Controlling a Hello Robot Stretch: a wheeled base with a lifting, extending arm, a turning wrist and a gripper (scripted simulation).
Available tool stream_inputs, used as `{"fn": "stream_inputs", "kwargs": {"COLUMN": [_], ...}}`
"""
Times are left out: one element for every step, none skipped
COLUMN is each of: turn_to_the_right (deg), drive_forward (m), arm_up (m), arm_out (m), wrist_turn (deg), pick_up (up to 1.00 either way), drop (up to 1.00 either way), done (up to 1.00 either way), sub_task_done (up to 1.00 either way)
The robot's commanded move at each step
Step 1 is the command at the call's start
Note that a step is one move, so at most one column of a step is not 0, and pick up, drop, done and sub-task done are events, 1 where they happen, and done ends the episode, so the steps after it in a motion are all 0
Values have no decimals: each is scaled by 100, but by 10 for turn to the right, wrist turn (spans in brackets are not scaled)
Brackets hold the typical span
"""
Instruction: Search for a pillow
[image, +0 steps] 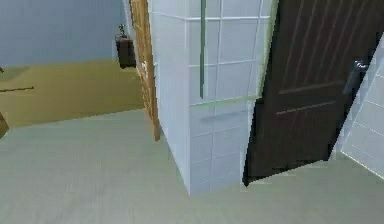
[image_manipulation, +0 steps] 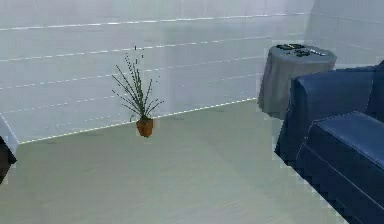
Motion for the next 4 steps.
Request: {"fn": "stream_inputs", "kwargs": {"turn_to_the_right": [-450,-60,0,150], "drive_forward": [0,0,55,0], "arm_up": [0,0,0,0], "arm_out": [0,0,0,0], "wrist_turn": [0,0,0,0], "pick_up": [0,0,0,0], "drop": [0,0,0,0], "done": [0,0,0,0], "sub_task_done": [0,0,0,0]}}
